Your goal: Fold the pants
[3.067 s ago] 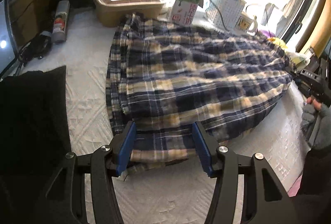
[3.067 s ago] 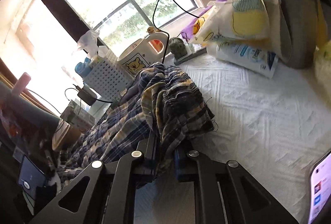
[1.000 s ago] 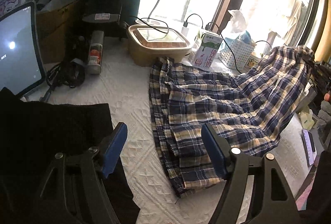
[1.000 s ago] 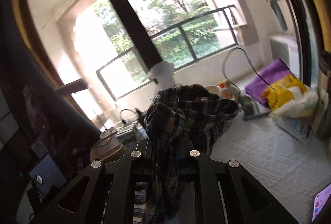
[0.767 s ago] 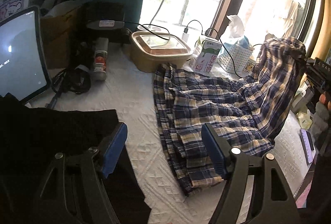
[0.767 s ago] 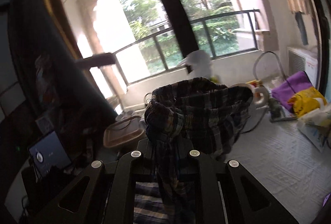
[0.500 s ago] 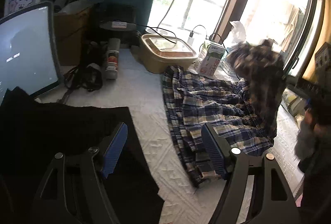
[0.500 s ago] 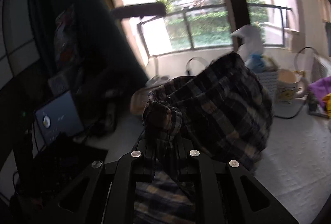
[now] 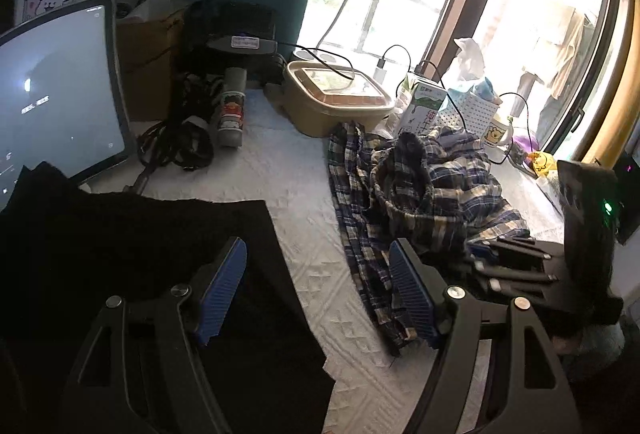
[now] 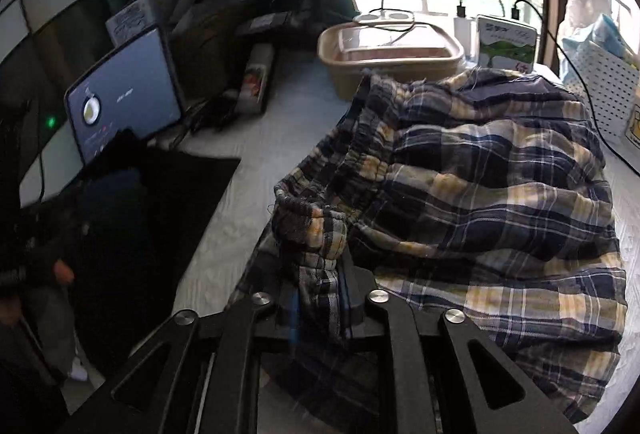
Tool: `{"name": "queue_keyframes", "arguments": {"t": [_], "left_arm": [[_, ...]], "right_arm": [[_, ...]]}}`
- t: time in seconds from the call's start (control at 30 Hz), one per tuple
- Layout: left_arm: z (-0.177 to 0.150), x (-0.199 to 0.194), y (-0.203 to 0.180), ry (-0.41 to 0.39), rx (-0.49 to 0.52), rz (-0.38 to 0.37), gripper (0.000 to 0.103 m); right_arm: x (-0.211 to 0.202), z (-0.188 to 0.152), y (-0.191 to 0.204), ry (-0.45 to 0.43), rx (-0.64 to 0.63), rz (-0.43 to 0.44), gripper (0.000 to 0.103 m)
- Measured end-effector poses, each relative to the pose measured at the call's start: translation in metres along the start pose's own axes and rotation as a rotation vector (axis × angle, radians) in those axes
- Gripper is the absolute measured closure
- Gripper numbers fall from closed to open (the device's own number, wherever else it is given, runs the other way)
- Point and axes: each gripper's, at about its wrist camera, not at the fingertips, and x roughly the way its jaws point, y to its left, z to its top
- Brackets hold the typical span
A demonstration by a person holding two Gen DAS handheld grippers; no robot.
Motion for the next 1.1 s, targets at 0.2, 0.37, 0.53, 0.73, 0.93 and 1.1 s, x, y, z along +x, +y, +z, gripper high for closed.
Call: {"name": "queue_keyframes", "arguments": {"t": [0.2,0.37,0.53,0.73,0.93,1.1], "left_arm": [[0.019,0.013,-0.023,0.003,0.043,-0.015,0.029],[0.039,0.03,-0.053,0.006,0.098,-0.047,0.029],[0.048,0.062,-0.095,0.01,0.257,-0.076,0.029],[0.065,0.114,-0.116,0.062,0.337,-0.017,0.03],[0.079,0.151,-0.095,0.114,0.287,0.013,0.077],[0.084,0.159,-0.078,0.117,0.253,0.018,0.081]], "right_arm": [[-0.025,-0.017,0.007,-0.02,-0.045,0.121,0.015],[-0.066,-0.021,-0.028,-0.112,0.021,0.085,0.015],[-0.095,-0.02,-0.084,-0.202,0.122,-0.023,0.017],[-0.092,-0.016,-0.141,-0.217,0.199,-0.116,0.061],[-0.066,0.024,-0.174,-0.217,0.156,-0.162,0.075],[-0.025,0.051,-0.197,-0.144,0.136,-0.188,0.077]]}}
